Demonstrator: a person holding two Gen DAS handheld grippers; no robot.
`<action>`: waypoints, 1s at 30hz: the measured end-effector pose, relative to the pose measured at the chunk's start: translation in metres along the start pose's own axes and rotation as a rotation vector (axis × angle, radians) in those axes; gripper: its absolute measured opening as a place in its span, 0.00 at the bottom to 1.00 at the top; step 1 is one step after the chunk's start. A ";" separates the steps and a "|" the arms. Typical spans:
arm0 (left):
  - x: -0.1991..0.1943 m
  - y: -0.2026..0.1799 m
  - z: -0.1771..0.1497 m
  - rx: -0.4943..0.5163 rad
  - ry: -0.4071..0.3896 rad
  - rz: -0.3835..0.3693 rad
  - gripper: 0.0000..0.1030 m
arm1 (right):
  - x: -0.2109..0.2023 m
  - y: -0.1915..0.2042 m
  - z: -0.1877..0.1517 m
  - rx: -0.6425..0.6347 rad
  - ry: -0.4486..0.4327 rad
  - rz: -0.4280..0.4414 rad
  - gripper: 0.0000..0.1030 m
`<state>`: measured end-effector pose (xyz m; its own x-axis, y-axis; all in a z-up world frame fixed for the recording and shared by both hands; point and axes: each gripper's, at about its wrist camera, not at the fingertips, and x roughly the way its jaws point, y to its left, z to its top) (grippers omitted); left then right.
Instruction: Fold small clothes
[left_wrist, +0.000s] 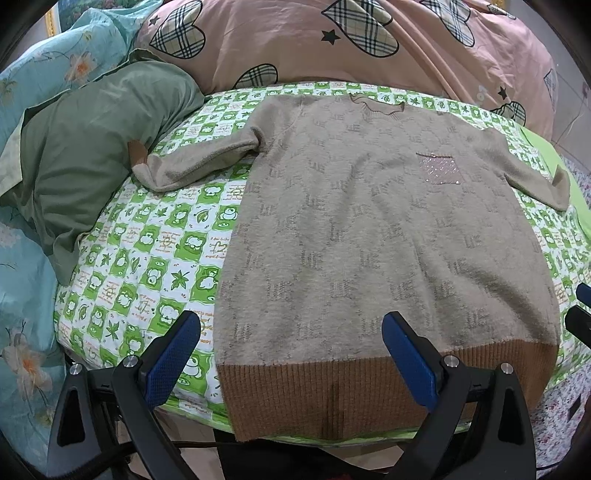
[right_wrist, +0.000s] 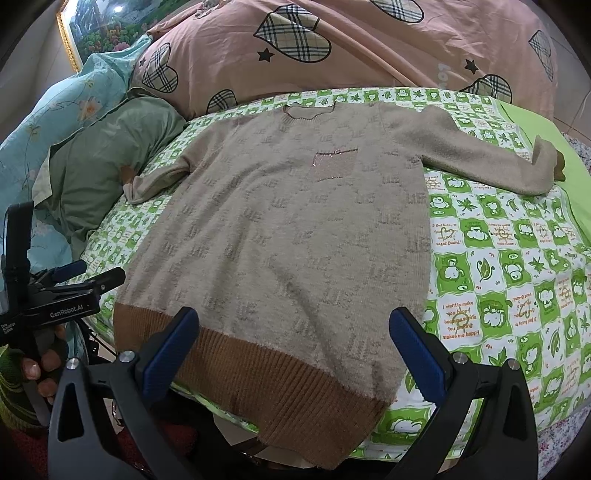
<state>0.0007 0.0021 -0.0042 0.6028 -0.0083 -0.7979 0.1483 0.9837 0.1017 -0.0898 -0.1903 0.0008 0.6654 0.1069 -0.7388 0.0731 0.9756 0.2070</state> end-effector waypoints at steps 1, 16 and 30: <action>0.000 0.002 0.000 -0.007 -0.011 -0.009 0.96 | -0.001 -0.001 0.000 0.001 0.000 0.002 1.00; 0.012 0.003 0.002 -0.016 0.030 -0.039 0.96 | 0.001 -0.013 0.001 0.018 -0.010 -0.010 1.00; 0.036 -0.005 0.017 0.000 0.082 -0.056 0.96 | 0.007 -0.059 0.005 0.211 -0.016 0.087 1.00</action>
<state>0.0348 -0.0058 -0.0230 0.5271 -0.0489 -0.8484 0.1800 0.9821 0.0552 -0.0857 -0.2476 -0.0133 0.6877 0.1845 -0.7022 0.1675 0.9007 0.4008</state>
